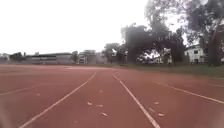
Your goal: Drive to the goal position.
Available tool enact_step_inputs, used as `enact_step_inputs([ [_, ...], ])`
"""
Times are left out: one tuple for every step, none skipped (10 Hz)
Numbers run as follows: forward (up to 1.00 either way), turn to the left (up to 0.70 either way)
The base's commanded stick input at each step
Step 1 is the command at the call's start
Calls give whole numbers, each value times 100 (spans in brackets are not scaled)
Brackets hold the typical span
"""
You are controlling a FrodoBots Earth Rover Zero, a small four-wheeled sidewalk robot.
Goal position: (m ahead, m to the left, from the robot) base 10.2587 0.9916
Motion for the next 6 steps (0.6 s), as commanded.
enact_step_inputs([
  [45, 0],
  [45, 0],
  [45, 0],
  [45, 0],
  [45, 0],
  [45, 0],
])
